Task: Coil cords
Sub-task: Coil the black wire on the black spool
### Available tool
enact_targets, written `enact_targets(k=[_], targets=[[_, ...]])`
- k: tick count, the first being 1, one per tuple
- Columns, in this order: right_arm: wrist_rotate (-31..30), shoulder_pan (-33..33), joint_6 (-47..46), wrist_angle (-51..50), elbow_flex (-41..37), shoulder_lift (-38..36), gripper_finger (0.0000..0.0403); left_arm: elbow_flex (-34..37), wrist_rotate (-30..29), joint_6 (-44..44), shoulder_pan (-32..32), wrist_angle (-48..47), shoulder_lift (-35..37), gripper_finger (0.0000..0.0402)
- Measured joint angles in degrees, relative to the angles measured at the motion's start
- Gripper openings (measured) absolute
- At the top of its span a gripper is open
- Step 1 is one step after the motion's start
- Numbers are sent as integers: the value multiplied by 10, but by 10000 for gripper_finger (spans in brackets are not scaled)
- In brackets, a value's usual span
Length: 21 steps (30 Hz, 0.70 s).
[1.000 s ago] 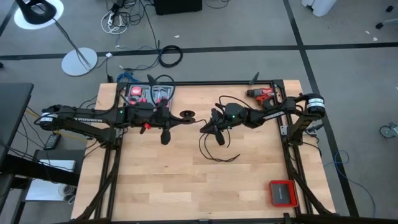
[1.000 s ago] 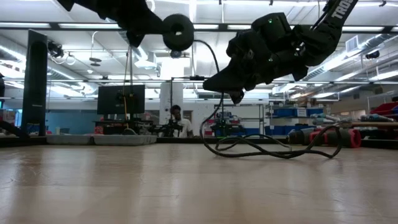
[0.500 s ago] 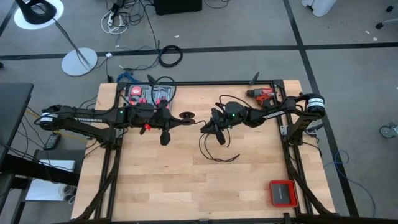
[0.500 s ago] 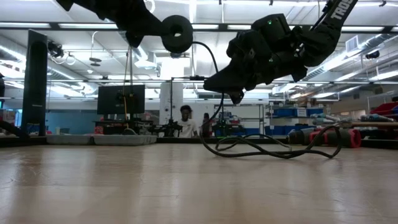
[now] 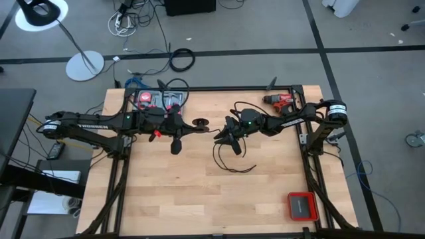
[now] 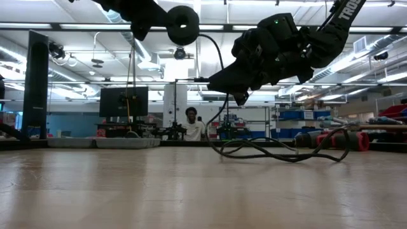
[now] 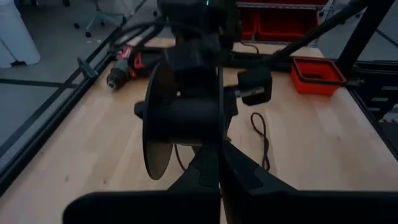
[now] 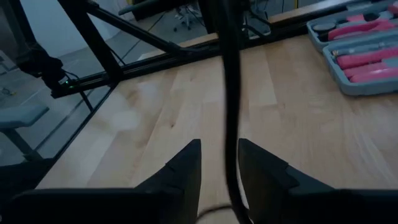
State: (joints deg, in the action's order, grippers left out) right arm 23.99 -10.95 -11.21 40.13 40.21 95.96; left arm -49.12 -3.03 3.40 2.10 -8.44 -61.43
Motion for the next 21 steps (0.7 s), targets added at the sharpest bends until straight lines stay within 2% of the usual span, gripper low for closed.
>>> enact_targets(k=[8,21], targets=[[-31,20,27,26,0,0,106,1,-4,17,-25,13,-15,0],[-23,22,23,15,0,0,105,1,-14,46,-38,28,-35,0]])
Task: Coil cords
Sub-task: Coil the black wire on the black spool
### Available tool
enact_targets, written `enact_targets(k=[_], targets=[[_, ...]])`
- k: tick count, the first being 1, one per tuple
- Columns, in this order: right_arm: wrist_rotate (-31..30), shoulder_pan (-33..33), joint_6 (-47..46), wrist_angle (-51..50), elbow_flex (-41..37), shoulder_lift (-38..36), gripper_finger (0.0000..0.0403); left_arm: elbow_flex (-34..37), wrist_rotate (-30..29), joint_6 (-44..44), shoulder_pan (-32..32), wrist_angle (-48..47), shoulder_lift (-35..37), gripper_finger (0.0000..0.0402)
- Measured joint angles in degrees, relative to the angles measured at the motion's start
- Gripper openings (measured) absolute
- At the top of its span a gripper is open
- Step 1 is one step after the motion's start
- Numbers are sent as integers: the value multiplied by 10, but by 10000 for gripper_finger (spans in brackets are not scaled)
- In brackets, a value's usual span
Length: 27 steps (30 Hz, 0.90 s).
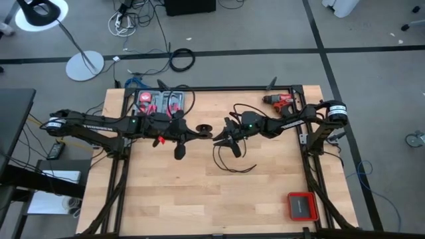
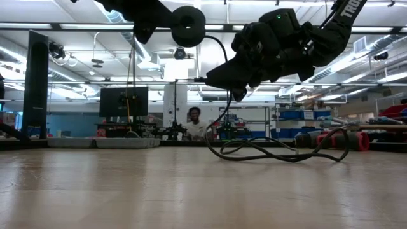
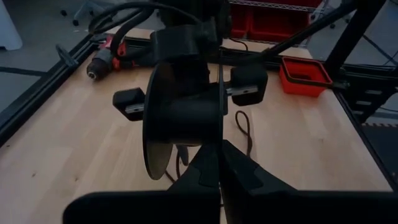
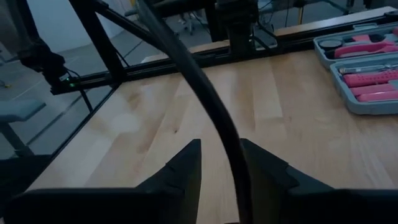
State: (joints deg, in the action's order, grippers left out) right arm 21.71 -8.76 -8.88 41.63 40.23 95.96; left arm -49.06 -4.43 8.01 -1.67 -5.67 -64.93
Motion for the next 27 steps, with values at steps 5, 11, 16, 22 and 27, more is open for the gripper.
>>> enact_targets(k=[5,11,16,22,27], targets=[[0,-1,-4,-4,0,0,105,0,0,-4,0,-4,0,0],[1,-5,-5,-4,0,0,105,2,-39,-47,-13,10,-4,0],[16,-18,-26,1,0,-3,105,10,-49,-76,-26,65,-24,0],[36,-37,-40,-1,0,-15,105,10,-48,-137,-12,164,-49,0],[37,-55,-47,3,0,-15,105,9,-26,-164,9,200,-49,0]])
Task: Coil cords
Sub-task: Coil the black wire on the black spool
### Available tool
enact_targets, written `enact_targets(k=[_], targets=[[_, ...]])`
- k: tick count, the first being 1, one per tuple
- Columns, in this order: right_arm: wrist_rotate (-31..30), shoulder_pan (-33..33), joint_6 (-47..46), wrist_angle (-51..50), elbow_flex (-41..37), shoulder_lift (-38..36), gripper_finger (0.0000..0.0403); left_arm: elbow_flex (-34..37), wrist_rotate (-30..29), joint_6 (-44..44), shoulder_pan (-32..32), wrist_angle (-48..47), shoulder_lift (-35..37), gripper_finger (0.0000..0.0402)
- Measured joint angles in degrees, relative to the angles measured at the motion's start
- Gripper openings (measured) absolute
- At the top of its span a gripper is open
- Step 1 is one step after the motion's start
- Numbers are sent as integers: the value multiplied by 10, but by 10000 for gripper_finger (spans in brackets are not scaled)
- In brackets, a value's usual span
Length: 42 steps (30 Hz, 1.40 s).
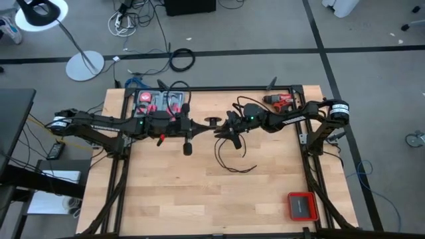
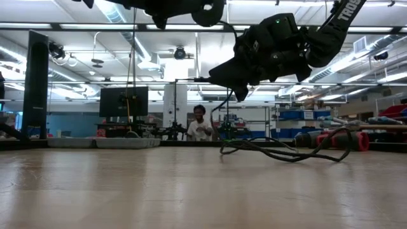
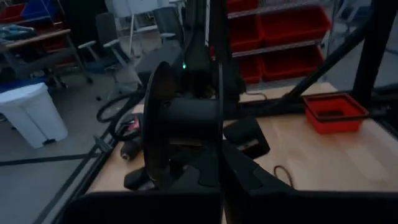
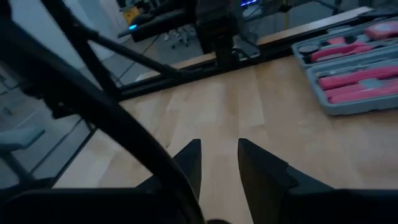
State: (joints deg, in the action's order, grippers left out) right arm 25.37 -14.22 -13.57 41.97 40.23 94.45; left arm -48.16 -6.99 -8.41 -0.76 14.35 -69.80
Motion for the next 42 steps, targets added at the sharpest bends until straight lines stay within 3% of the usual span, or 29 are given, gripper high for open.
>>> enact_targets(k=[11,18,24,29,42], targets=[[15,-5,16,-15,25,0,106,0,7,-3,19,-53,0,0],[19,-6,37,-59,26,0,106,17,9,-2,36,-21,-14,0],[42,-19,39,-58,26,0,106,23,63,15,53,12,-48,0],[45,-21,40,-59,26,0,106,23,69,16,52,22,-57,0],[75,-34,18,-146,26,-3,106,23,66,27,53,-44,-52,0]])
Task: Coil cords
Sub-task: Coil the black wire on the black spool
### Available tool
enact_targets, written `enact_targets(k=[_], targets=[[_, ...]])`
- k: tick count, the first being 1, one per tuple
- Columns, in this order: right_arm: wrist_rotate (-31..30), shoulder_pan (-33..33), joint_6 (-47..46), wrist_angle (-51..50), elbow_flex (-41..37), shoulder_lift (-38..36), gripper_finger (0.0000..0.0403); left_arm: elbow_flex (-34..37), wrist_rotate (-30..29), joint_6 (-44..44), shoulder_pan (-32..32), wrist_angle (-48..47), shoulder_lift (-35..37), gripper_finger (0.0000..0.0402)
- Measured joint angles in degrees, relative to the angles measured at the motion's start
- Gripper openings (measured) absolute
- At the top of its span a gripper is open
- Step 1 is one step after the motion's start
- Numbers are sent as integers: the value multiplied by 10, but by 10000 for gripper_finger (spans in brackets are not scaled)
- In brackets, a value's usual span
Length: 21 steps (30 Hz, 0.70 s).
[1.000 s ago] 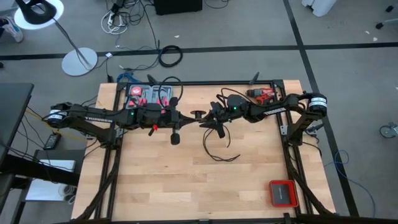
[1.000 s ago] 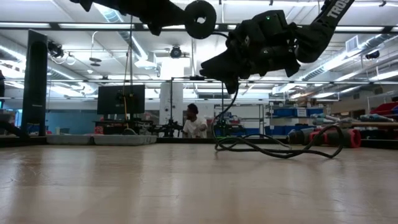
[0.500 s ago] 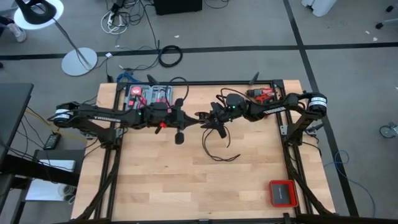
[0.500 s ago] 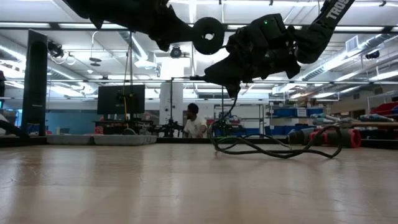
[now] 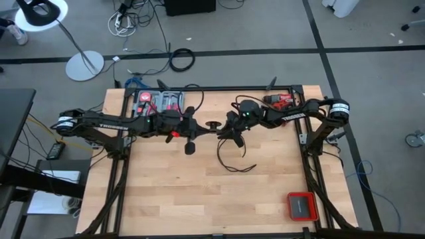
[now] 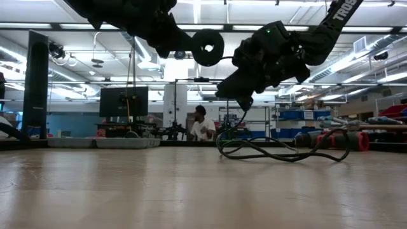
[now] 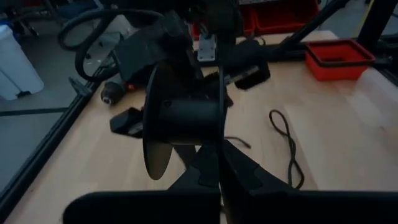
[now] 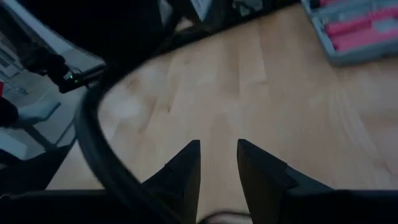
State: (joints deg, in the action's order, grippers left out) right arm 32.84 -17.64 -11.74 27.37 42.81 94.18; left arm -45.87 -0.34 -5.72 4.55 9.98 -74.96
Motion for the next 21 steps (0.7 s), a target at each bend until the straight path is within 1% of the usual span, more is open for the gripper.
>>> enact_targets(k=[4,10,12,14,17,21], targets=[[14,-11,1,-46,0,-5,106,0,-4,0,11,-11,0,0],[13,-20,19,-73,0,-6,106,0,-6,4,23,-37,0,0],[4,-20,23,-76,0,-6,106,0,-6,5,23,-39,0,0],[-1,-20,22,-74,0,-6,104,0,9,16,24,-43,0,0],[-1,-18,15,-70,0,-6,96,-8,28,31,23,-81,0,0],[-3,6,15,-81,0,-6,91,-22,29,45,17,-118,0,0]])
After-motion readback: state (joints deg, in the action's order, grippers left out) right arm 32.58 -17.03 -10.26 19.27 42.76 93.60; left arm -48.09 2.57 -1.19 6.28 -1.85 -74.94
